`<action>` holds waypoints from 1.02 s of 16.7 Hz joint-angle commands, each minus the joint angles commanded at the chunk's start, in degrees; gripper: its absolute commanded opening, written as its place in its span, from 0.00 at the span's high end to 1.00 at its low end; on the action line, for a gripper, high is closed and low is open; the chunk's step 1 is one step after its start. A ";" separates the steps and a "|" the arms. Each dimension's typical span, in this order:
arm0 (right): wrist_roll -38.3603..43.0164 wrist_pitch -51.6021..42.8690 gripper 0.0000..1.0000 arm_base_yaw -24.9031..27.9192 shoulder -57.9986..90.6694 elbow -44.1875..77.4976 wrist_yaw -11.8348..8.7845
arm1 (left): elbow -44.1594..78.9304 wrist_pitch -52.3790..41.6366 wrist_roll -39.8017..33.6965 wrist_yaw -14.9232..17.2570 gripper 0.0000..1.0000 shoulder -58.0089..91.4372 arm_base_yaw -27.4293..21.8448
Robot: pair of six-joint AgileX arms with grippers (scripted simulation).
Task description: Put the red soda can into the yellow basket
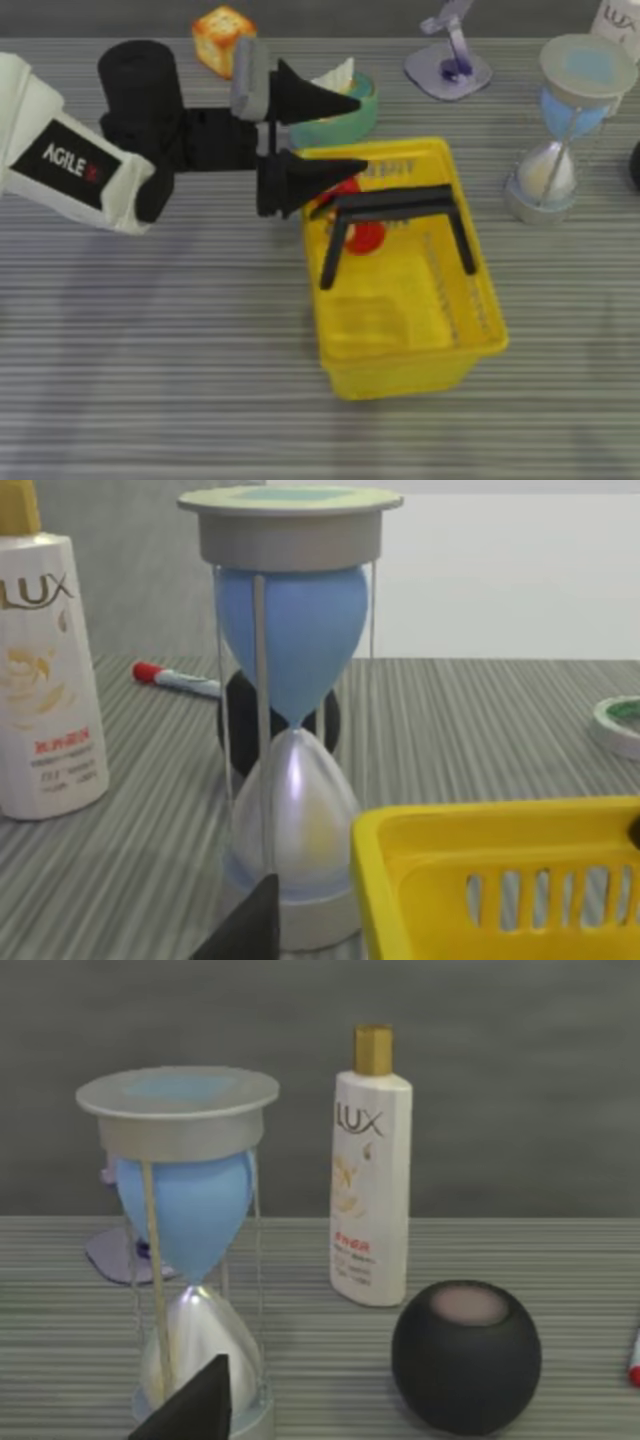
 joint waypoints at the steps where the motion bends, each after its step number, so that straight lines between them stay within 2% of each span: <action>1: 0.00 0.00 0.00 0.00 0.00 0.00 0.00 | 0.00 0.00 0.00 0.00 0.00 0.00 0.00; 8: 0.00 0.00 0.00 0.00 0.00 0.00 0.00 | 0.08 -0.12 0.06 -0.14 0.00 -0.20 -0.18; 10: -0.93 -1.37 0.00 0.64 1.74 1.74 0.04 | -0.80 -1.01 -0.23 -1.27 0.00 -1.91 0.15; 13: -4.61 -6.81 0.00 3.10 8.68 8.69 0.10 | -4.37 -4.56 -1.33 -5.82 0.00 -8.94 1.52; 17: -12.98 -19.13 0.00 8.58 25.85 25.68 0.15 | -12.45 -12.27 -3.28 -15.81 0.00 -25.78 4.55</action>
